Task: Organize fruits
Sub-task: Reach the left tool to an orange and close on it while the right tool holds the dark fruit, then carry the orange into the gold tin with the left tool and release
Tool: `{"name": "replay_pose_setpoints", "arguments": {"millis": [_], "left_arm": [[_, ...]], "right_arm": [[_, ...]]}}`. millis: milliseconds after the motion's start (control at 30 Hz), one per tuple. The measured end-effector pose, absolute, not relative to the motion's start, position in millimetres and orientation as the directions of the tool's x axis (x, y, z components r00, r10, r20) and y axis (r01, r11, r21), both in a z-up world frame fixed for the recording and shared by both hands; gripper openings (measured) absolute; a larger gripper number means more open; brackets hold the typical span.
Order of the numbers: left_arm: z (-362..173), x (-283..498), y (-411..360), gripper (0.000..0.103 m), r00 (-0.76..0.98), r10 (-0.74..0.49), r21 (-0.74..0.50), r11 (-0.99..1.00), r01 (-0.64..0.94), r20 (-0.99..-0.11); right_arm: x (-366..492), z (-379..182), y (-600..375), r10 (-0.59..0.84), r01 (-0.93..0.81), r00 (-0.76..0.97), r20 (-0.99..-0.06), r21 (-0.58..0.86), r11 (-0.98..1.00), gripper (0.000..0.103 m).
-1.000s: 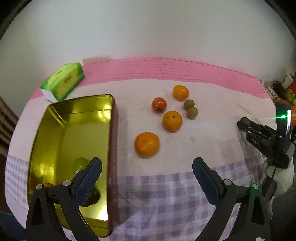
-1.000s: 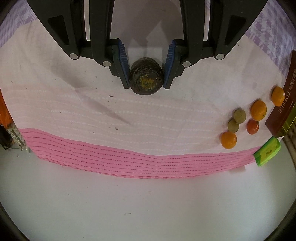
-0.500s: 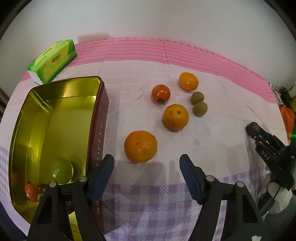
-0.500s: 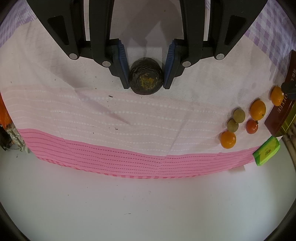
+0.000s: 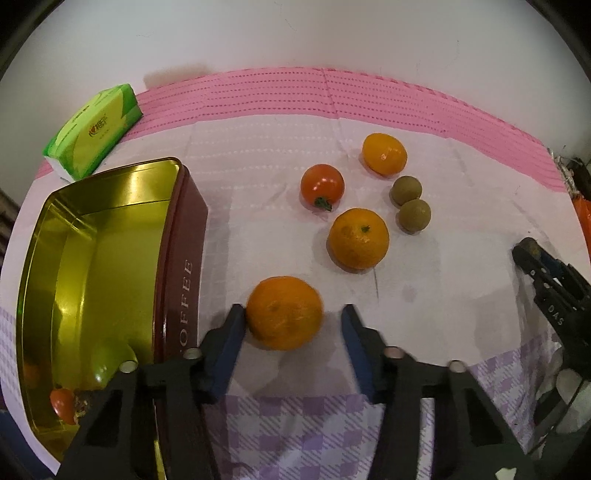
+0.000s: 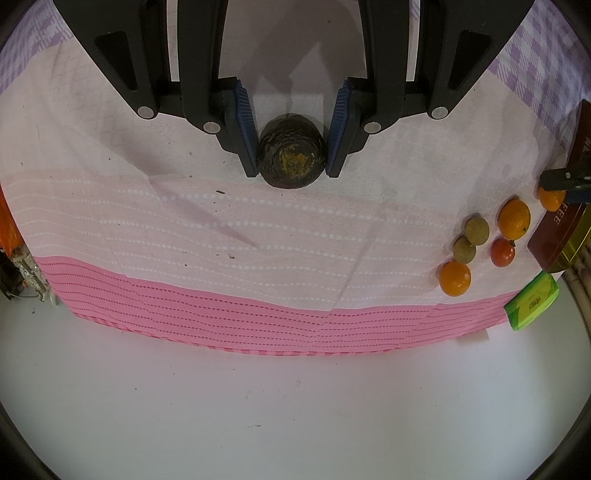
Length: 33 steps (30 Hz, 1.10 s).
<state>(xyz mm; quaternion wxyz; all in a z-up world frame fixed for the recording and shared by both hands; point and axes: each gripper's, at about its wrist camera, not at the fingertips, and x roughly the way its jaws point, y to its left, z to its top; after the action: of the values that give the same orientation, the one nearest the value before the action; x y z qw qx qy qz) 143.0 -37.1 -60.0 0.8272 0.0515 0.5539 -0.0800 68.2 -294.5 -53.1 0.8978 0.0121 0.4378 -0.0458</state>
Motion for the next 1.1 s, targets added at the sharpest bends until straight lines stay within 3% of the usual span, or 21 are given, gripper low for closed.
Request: {"name": "replay_pose_setpoints", "arguments": {"millis": [167,800,1100], "left_arm": [[-59.8,143.4,-37.2,0.038,0.383,-0.068,0.011,0.980,0.200,-0.921],[-24.0,119.3,-25.9,0.037,0.453,-0.085,0.016,0.977,0.214,-0.887],[-5.1,122.1,15.6,0.037,0.495,-0.038,0.031,0.991,0.130,-0.868]], "right_arm": [[68.2,-52.8,-293.6,-0.071,0.093,0.612,-0.787,-0.018,0.995,0.038],[68.4,-53.0,-292.1,-0.078,0.092,0.611,-0.788,-0.027,0.995,0.038],[69.1,-53.0,-292.4,-0.078,0.091,0.611,-0.788,-0.029,0.995,0.038]]}}
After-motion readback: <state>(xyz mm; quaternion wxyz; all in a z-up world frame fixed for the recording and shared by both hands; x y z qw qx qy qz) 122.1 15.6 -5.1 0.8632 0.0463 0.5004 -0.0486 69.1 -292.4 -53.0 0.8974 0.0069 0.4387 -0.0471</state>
